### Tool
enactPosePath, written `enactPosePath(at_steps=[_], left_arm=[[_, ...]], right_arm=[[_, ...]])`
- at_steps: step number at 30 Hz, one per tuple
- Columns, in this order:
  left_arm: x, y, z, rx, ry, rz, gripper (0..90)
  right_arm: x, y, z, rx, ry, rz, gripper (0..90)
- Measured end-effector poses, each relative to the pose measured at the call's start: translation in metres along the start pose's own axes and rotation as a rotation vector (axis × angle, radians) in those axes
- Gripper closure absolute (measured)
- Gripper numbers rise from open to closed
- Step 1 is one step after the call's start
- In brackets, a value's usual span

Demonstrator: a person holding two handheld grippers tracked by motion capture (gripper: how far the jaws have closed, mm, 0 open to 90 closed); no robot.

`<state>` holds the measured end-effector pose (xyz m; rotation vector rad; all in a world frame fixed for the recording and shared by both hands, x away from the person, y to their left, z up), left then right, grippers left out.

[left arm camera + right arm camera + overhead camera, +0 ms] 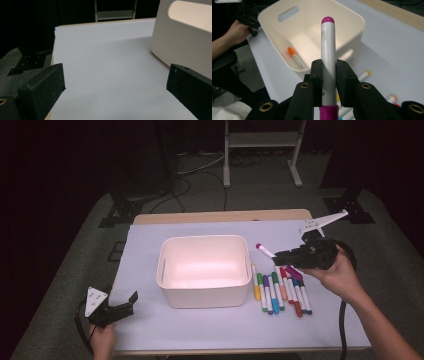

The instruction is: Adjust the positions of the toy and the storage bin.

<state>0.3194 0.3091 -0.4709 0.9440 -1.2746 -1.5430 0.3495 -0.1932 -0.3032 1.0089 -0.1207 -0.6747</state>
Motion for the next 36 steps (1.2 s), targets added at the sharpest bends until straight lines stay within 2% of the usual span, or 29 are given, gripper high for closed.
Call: enactPosePath(at_steps=[3,5,7,10,12,22,23,25,27,36], left_arm=[[0.0,0.0,0.0,-0.001,-0.002,-0.001,0.6],[0.0,0.0,0.0,-0.001,-0.003,0.001,0.5],[0.0,0.0,0.0,-0.001,-0.003,0.002,0.5],[0.0,0.0,0.0,0.0,-0.003,0.004,0.5],[0.0,0.0,0.0,0.0,-0.004,0.004,0.5],[0.0,0.0,0.0,-0.004,-0.007,0.004,0.5],[0.0,0.0,0.0,-0.004,-0.008,0.003,0.6],[0.0,0.0,-0.001,-0.004,-0.008,0.003,0.5],[0.0,0.0,0.0,-0.003,-0.009,0.004,0.5],[0.0,0.0,-0.001,-0.001,-0.008,0.011,0.5]], right_arm=[[-0.015,0.018,-0.008,-0.008,0.036,0.043,76.0],[-0.028,0.032,-0.017,-0.016,0.082,0.064,76.0],[-0.03,0.035,-0.02,-0.019,0.091,0.068,76.0],[-0.041,0.045,-0.032,-0.031,0.137,0.085,76.0],[-0.047,0.05,-0.04,-0.044,0.15,0.103,76.0],[-0.074,0.063,-0.089,-0.132,0.242,0.168,76.0],[-0.076,0.064,-0.093,-0.142,0.257,0.16,76.0],[-0.082,0.065,-0.109,-0.172,0.275,0.185,76.0],[-0.083,0.065,-0.112,-0.179,0.28,0.191,76.0],[-0.09,0.062,-0.151,-0.255,0.333,0.217,76.0]])
Point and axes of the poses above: each handheld gripper's, and its own axes: z roughly backward along the jaws, y roughly out of its top, x roughly to its right, the point moved 6 cm from there along -z, roughly forward along the jaws, and after that the axes turned 7 degrees about x, right-handed, at the moved point
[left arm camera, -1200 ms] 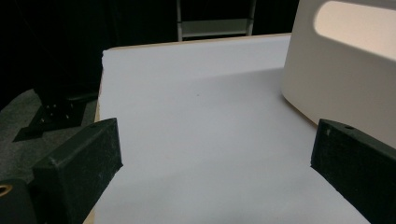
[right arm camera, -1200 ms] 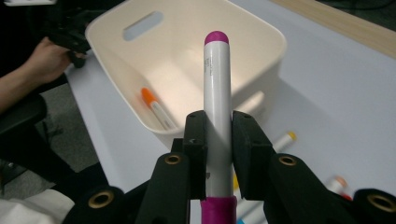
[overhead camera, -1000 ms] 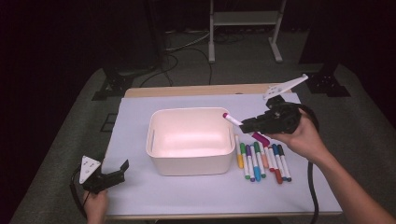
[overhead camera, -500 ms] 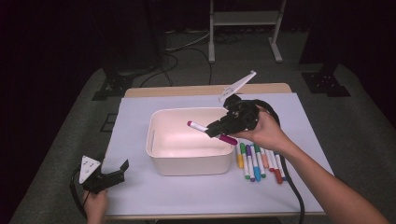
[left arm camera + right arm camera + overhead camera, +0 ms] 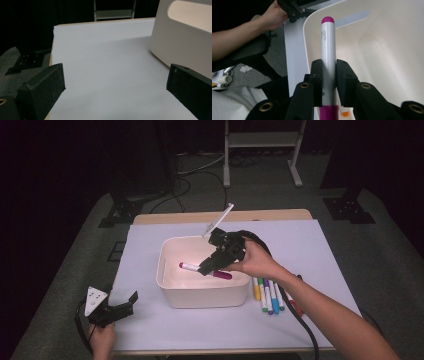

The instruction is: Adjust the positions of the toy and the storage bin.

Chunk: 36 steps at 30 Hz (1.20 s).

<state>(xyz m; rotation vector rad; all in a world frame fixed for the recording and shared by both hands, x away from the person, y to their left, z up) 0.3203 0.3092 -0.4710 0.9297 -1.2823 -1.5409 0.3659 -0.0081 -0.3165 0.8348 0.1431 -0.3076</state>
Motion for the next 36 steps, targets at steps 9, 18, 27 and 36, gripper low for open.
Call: enactPosePath(at_steps=[9,18,27,36], left_arm=[[0.0,0.0,0.0,0.001,-0.001,0.001,0.5],[0.0,0.0,0.0,-0.001,-0.002,-0.002,0.5],[0.0,0.0,0.0,-0.002,-0.001,-0.002,0.6],[0.0,0.0,0.0,-0.001,-0.001,-0.001,0.5]], right_arm=[[0.015,-0.004,-0.031,-0.068,0.011,0.008,76.0],[0.02,-0.009,-0.056,-0.129,0.016,0.035,76.0],[0.023,-0.016,-0.075,-0.202,0.018,0.058,75.9],[0.025,-0.025,-0.091,-0.285,0.009,0.071,75.9]])
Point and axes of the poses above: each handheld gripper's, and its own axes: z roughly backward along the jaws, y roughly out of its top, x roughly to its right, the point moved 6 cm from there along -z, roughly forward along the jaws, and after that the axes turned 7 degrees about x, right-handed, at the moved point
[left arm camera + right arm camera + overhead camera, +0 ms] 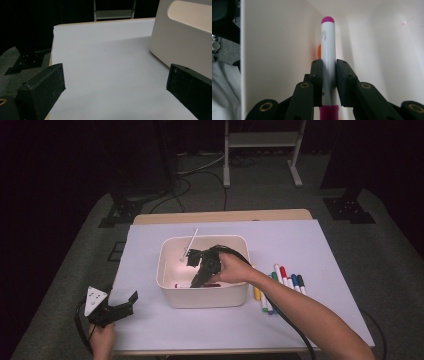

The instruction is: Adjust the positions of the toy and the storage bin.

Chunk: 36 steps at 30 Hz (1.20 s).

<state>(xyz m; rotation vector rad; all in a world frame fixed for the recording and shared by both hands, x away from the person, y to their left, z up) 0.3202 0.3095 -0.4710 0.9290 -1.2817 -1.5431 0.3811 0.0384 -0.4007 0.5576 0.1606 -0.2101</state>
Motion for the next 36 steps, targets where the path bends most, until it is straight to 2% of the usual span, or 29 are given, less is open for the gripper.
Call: enactPosePath(at_steps=[5,12,19,27,29,36], left_arm=[[0.0,0.0,0.0,0.0,-0.001,0.003,0.5],[0.0,0.0,0.0,0.002,-0.001,0.002,0.5],[0.0,0.0,0.0,0.002,0.0,0.001,0.6],[0.001,0.0,0.0,0.004,0.001,-0.004,0.5],[0.001,0.0,0.0,0.004,0.001,-0.003,0.5],[0.001,0.0,0.0,0.004,0.002,-0.005,0.6]], right_arm=[[0.001,-0.003,-0.005,-0.039,-0.007,-0.008,74.2],[0.002,-0.003,0.005,-0.015,-0.028,-0.015,68.6],[-0.004,-0.004,0.042,0.094,-0.049,-0.019,67.5],[-0.01,-0.018,0.085,0.196,-0.094,-0.033,64.0],[-0.01,-0.025,0.097,0.233,-0.103,-0.043,62.9],[-0.01,-0.054,0.132,0.313,-0.166,-0.076,59.4]])
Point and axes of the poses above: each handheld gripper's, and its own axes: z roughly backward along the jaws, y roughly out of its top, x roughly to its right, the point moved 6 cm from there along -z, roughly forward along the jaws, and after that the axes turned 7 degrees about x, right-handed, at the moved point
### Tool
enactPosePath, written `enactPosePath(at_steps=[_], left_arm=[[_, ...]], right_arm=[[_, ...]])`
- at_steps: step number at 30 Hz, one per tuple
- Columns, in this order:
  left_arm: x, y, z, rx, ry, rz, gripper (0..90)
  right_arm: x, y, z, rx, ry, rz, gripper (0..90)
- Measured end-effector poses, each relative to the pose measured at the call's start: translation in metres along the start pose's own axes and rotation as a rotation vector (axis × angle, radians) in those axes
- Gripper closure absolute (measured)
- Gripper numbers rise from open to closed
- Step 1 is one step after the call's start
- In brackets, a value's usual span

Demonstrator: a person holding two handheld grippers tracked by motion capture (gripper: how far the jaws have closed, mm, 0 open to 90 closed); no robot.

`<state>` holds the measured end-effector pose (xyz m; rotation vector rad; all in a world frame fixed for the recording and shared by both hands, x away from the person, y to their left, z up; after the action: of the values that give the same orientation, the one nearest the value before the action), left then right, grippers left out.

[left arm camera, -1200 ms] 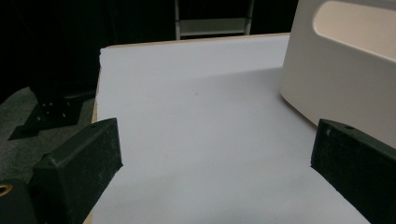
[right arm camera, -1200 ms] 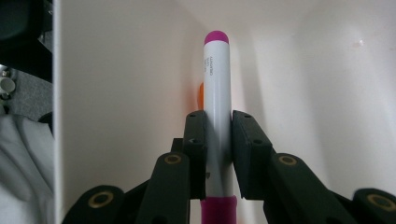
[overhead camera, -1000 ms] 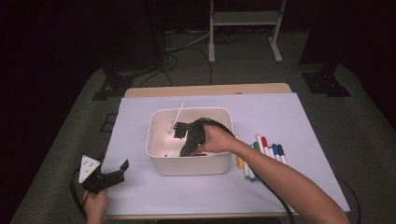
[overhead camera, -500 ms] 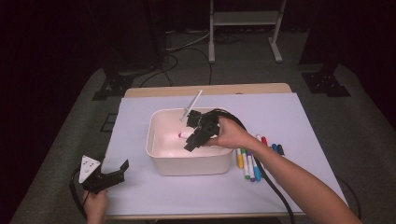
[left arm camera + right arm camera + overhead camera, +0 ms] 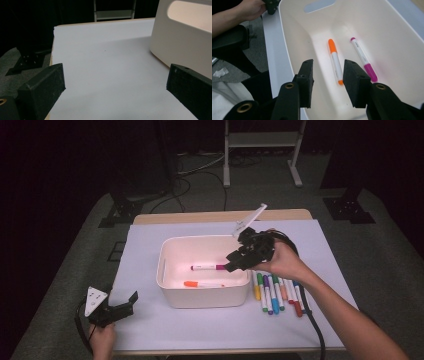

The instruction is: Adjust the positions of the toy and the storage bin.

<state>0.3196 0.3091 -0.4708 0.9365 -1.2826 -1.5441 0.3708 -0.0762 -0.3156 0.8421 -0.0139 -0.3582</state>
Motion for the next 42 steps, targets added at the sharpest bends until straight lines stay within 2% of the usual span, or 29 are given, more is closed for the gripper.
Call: enactPosePath(at_steps=[3,4,5,8,9,12,16,21,24,28,32,35,37,39,42], left_arm=[[0.0,0.0,0.0,0.002,0.001,0.005,0.5],[0.0,0.0,0.0,0.001,0.001,0.005,0.5],[0.0,0.0,0.0,0.0,0.002,0.004,0.5],[0.0,0.0,0.0,0.001,0.002,0.003,0.5],[0.0,0.0,0.0,0.001,0.003,0.003,0.5],[0.0,0.0,0.0,0.002,0.003,0.0,0.6],[0.0,0.0,0.0,0.001,0.005,-0.007,0.5],[0.0,0.0,0.0,0.0,0.008,-0.005,0.5],[0.0,0.0,0.0,0.0,0.009,-0.002,0.5],[0.0,0.0,0.0,0.001,0.009,-0.003,0.5],[0.0,0.0,0.0,0.0,0.009,0.0,0.5],[0.0,0.0,0.0,0.0,0.009,-0.002,0.5],[0.0,0.0,0.0,0.001,0.009,-0.003,0.5],[0.0,0.0,0.0,0.005,0.008,-0.002,0.5],[0.0,0.0,0.0,0.004,0.007,0.002,0.5]], right_arm=[[0.006,-0.014,0.021,0.037,-0.039,-0.021,57.5],[0.009,-0.023,0.033,0.056,-0.06,-0.044,56.7],[0.009,-0.026,0.037,0.061,-0.069,-0.058,56.3],[0.02,-0.053,0.062,0.099,-0.125,-0.111,55.7],[0.022,-0.057,0.066,0.105,-0.13,-0.118,55.6],[0.033,-0.089,0.081,0.116,-0.189,-0.174,54.6],[0.045,-0.129,0.091,0.111,-0.237,-0.251,54.0],[0.057,-0.176,0.089,0.089,-0.283,-0.331,53.6],[0.065,-0.207,0.081,0.075,-0.313,-0.399,54.2],[0.075,-0.235,0.072,0.044,-0.362,-0.455,55.7],[0.082,-0.252,0.068,0.007,-0.408,-0.488,56.8],[0.085,-0.26,0.063,-0.009,-0.417,-0.508,57.3],[0.086,-0.263,0.061,-0.025,-0.434,-0.508,58.1],[0.088,-0.267,0.061,-0.053,-0.473,-0.497,59.8],[0.089,-0.275,0.064,-0.076,-0.51,-0.507,62.1]])
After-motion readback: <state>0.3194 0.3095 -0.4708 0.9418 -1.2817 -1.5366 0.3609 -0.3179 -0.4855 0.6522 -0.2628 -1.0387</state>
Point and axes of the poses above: each handheld gripper's, and its own axes: z roughly backward along the jaws, y roughly out of its top, x roughly to its right, the point moved 6 cm from there along -z, roughly forward along the jaws, and after that the axes turned 7 degrees about x, right-handed, at the moved point
